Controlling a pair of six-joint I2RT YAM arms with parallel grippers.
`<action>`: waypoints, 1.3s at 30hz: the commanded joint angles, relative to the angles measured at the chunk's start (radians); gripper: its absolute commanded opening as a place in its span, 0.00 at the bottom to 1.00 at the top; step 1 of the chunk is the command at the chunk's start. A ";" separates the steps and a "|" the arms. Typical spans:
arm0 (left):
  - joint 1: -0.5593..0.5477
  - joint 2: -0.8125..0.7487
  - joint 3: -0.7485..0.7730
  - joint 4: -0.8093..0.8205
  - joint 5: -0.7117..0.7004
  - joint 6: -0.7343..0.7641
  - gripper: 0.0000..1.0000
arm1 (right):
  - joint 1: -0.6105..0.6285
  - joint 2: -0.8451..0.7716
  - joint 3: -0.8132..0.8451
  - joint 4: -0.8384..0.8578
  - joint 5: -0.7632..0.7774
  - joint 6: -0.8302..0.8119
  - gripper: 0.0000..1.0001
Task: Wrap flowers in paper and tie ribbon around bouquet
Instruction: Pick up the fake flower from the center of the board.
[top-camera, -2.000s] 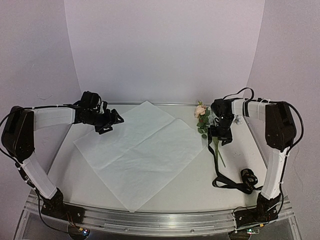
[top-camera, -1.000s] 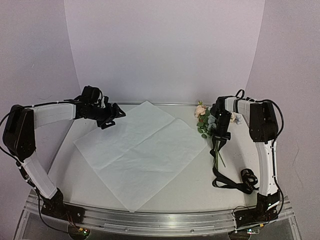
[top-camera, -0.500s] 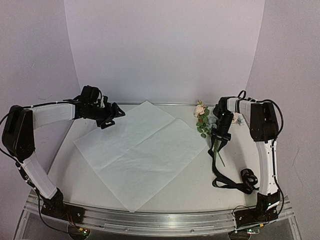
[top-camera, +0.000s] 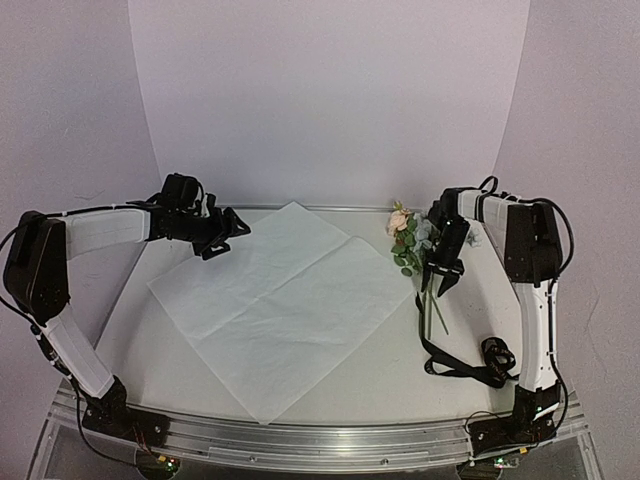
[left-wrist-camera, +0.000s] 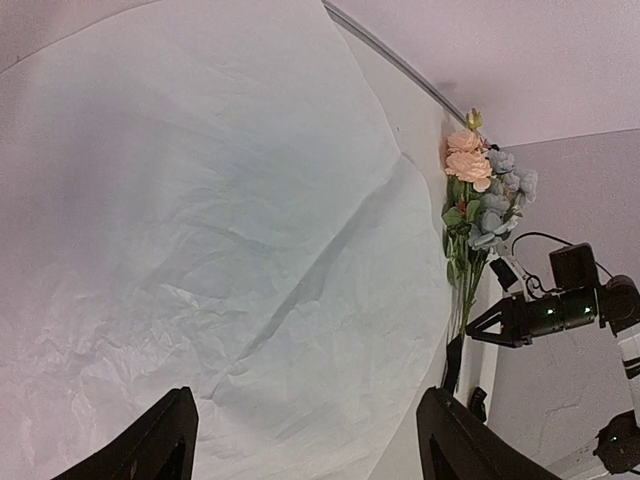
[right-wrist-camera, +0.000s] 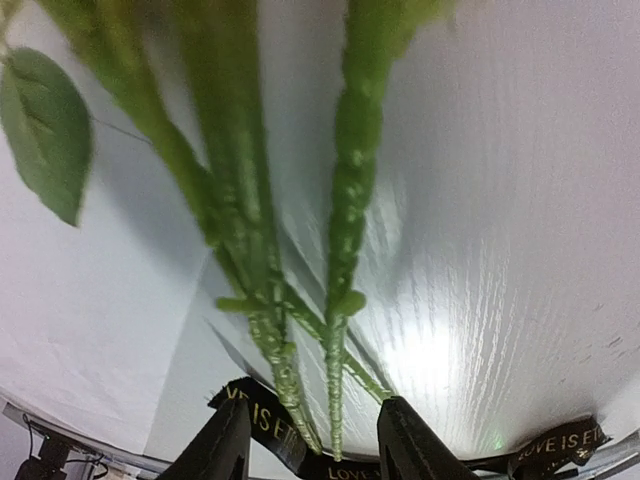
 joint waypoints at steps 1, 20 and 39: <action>-0.004 -0.035 0.013 0.040 0.018 -0.010 0.78 | 0.001 0.062 0.102 -0.062 -0.032 0.025 0.45; -0.023 -0.094 -0.006 0.074 0.039 -0.028 0.77 | 0.011 -0.021 -0.144 -0.088 -0.078 0.113 0.40; -0.029 -0.103 -0.071 0.104 0.039 -0.029 0.77 | 0.162 -0.411 -0.760 0.434 0.132 0.079 0.35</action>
